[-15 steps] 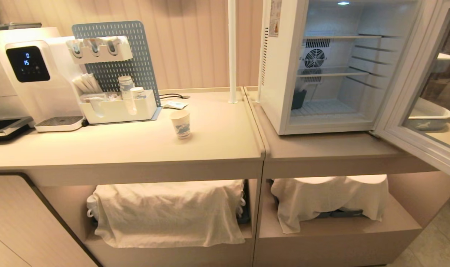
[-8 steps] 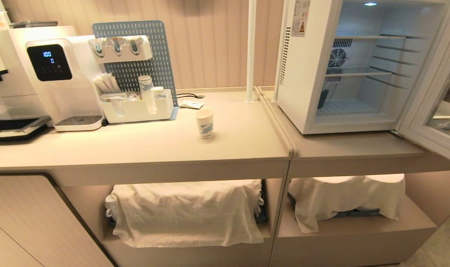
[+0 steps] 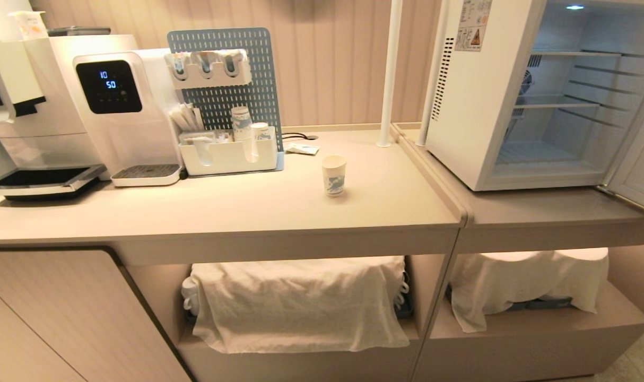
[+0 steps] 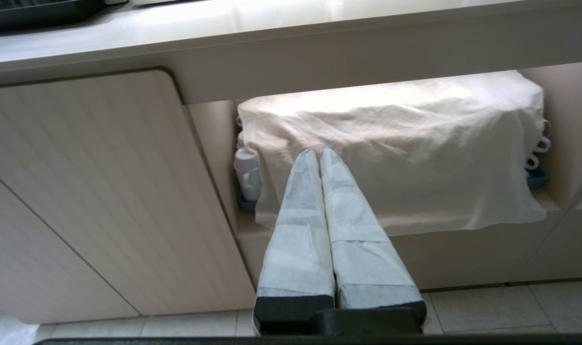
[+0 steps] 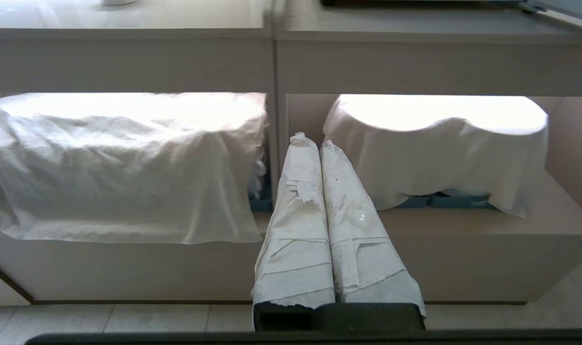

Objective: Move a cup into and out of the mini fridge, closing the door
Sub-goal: Put the paper cup in the freezer

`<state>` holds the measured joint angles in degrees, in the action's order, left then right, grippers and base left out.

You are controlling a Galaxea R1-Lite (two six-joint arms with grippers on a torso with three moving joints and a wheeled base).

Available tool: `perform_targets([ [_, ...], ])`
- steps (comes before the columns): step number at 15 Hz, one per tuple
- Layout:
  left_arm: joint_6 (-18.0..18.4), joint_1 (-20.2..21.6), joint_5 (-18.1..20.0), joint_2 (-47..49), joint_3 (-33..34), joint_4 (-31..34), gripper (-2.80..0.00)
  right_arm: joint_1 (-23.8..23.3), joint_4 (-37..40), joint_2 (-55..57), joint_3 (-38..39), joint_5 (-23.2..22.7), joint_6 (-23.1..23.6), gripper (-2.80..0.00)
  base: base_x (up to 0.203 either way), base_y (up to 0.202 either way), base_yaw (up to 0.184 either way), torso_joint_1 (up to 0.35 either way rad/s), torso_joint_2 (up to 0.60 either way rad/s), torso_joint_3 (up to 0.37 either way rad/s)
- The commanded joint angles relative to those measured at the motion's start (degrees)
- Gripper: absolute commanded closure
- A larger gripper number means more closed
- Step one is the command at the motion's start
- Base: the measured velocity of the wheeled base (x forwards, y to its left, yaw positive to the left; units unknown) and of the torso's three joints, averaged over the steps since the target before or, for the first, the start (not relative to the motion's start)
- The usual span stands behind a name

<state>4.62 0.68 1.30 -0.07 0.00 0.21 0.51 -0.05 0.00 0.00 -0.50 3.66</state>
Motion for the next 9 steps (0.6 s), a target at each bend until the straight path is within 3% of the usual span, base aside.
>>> perform_targets([
  [1, -0.1, 0.0, 0.0, 0.1, 0.0, 0.0, 0.0, 0.0, 0.0, 0.0, 0.0, 0.0, 0.0, 0.0, 0.0, 0.193, 0.002, 0.002, 0.0, -0.002],
  [9, -0.1, 0.0, 0.0, 0.1, 0.0, 0.0, 0.0, 0.0, 0.0, 0.0, 0.0, 0.0, -0.1, 0.0, 0.0, 0.197, -0.004, 0.003, 0.0, 0.002],
])
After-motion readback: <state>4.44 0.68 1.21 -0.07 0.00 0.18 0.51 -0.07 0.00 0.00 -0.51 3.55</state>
